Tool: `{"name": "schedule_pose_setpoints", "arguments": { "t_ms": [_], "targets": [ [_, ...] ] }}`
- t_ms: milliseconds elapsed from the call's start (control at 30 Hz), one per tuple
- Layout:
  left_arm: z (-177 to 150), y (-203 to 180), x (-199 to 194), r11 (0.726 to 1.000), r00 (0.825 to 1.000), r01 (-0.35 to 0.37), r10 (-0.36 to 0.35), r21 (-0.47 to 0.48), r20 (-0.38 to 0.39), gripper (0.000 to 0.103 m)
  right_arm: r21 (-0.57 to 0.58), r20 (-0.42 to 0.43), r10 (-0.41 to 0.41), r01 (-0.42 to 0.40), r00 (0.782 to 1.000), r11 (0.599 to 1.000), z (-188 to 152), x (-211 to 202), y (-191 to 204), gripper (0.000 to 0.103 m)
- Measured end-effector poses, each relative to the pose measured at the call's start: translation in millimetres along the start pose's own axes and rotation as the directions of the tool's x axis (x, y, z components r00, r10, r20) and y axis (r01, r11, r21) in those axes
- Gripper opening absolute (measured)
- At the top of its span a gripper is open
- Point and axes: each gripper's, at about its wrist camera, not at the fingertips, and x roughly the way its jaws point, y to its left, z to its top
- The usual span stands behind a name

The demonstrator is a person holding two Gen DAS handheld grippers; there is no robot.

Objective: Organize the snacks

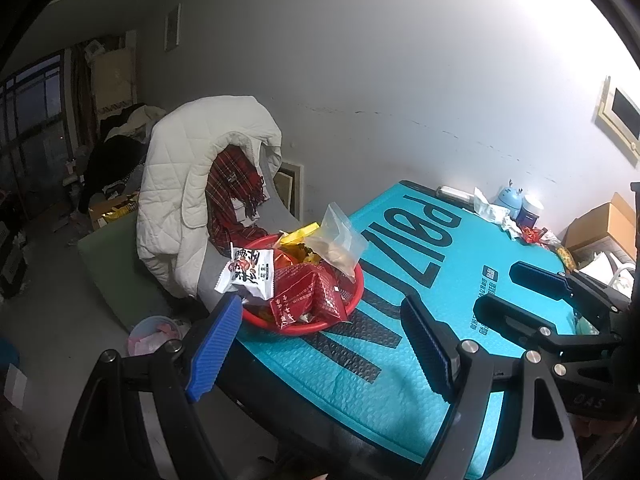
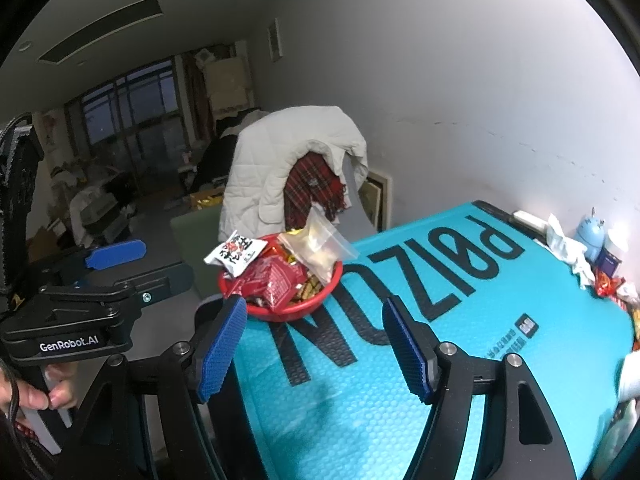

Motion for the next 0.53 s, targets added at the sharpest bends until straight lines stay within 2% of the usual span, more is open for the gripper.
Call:
{"name": "schedule_pose_setpoints", "arguments": {
  "t_ms": [533],
  "targets": [
    [-4.5,3.8,8.6,1.0,1.0,0.003,-0.003,0.011,-0.025,0.081,0.025,-0.025,-0.033,0.034,0.999,0.999,-2.1,7.4,-1.6,0.071]
  ]
}}
